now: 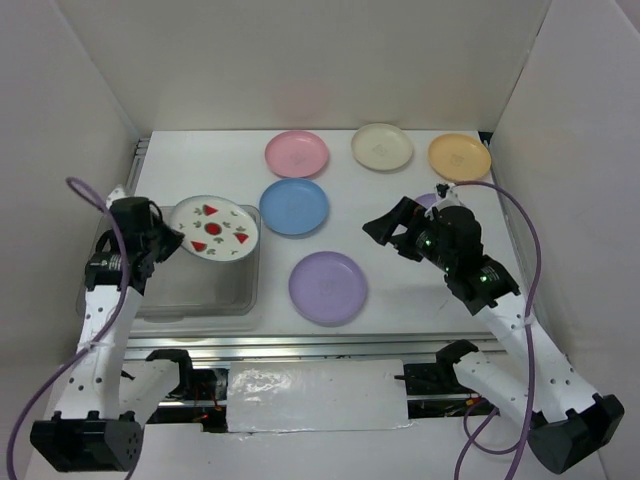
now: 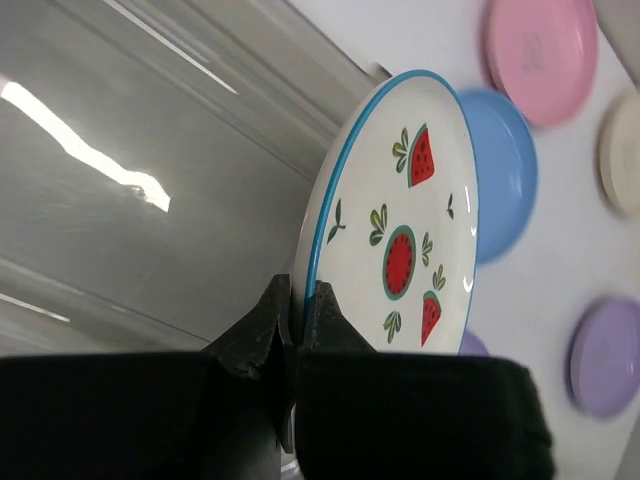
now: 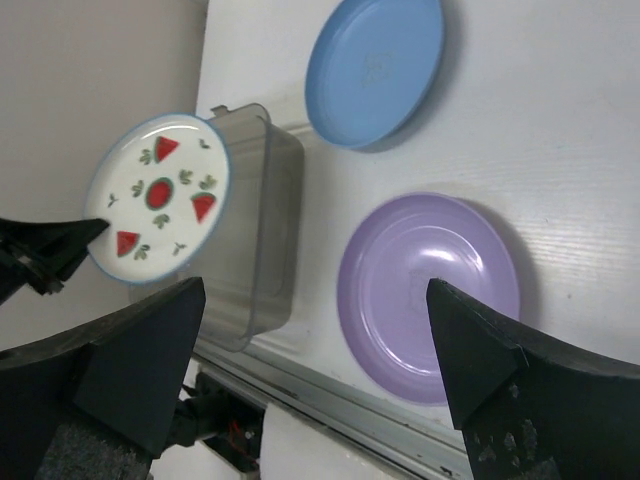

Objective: Place the plates into the plastic bin on the countertop

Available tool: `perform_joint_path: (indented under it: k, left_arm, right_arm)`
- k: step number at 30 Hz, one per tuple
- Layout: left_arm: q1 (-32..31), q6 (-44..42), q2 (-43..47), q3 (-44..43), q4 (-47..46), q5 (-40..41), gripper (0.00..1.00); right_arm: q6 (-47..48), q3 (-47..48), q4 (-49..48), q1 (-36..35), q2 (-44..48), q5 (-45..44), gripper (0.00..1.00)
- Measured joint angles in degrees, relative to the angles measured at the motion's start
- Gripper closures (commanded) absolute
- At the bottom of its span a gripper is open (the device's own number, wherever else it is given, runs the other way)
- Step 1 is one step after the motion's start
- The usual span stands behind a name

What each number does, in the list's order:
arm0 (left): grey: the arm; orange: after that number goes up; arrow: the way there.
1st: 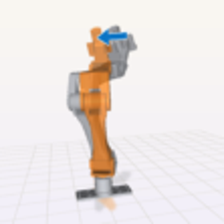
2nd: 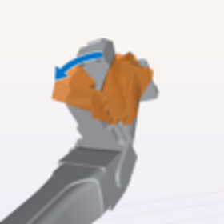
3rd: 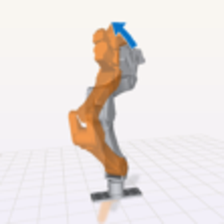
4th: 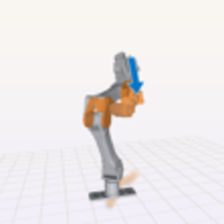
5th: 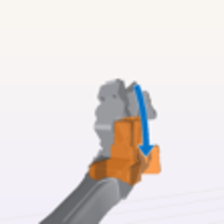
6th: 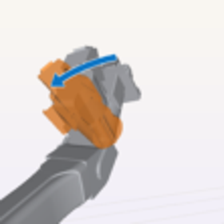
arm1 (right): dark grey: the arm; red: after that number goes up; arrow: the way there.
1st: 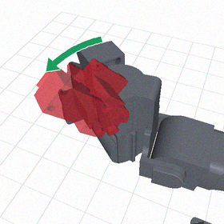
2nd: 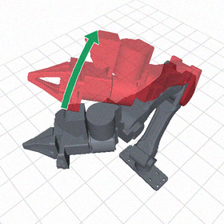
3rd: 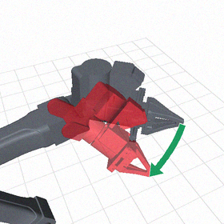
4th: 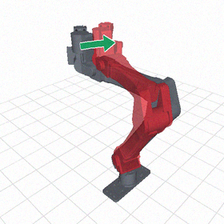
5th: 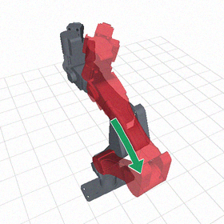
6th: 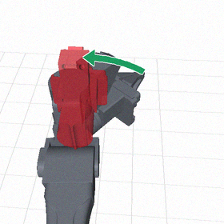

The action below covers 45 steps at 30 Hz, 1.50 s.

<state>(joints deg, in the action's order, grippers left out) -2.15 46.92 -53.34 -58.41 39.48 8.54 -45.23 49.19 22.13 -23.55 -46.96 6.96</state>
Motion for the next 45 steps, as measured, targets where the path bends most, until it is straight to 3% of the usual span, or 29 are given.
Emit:
perform_joint_path:
  k: [7,12,18,21,22,24,25,27,34,39,42,45]
  left_arm:
    - [14.9,3.7,2.8,11.1,0.0,2.2,1.0]
    - [16.3,5.0,2.6,17.4,0.9,2.3,1.0]
    - [16.5,6.2,-1.8,18.3,-5.3,-0.9,1.0]
    - [16.5,7.0,-3.7,18.3,-7.4,-1.4,0.78]
    - [16.5,7.5,-4.1,18.3,-7.9,-1.6,0.63]
    - [16.5,7.6,-5.0,18.2,-8.7,-1.4,0.46]
    - [16.5,7.6,-5.6,18.2,-8.7,-1.3,0.28]
    - [16.5,7.5,-6.3,18.2,-8.6,-1.0,0.03]
    - [16.5,7.3,-3.7,15.9,-4.9,0.9,0.01]
    - [16.0,3.8,0.6,7.8,-1.5,1.4,0.01]
    - [14.7,-0.8,1.5,1.6,-0.8,-0.6,0.01]
    - [13.0,-5.6,1.4,-3.5,0.1,-4.0,0.01]
  right_arm:
    - [1.4,-4.6,0.2,1.0,0.3,1.9,0.0]
    - [2.7,-4.8,0.2,1.0,1.0,2.8,0.0]
    - [4.2,-6.3,-0.5,1.0,1.5,3.4,0.0]
    - [4.3,-7.1,0.1,0.9,0.7,2.4,0.0]
    - [4.4,-7.3,0.3,0.8,0.2,1.8,0.0]
    - [4.4,-7.6,0.6,0.2,-1.4,0.4,0.0]
    - [4.3,-7.9,0.7,-0.3,-2.4,-0.1,0.0]
    - [4.2,-8.9,0.8,-1.7,-3.9,-1.3,0.0]
    - [1.6,-11.2,1.5,-7.0,-9.7,-6.9,0.0]
    - [-1.4,-12.5,1.4,-10.6,-15.3,-11.3,0.0]
    - [-3.0,-13.7,0.6,-11.2,-19.6,-13.0,0.07]
    - [-4.2,-14.9,-0.9,-11.2,-24.1,-13.5,0.24]
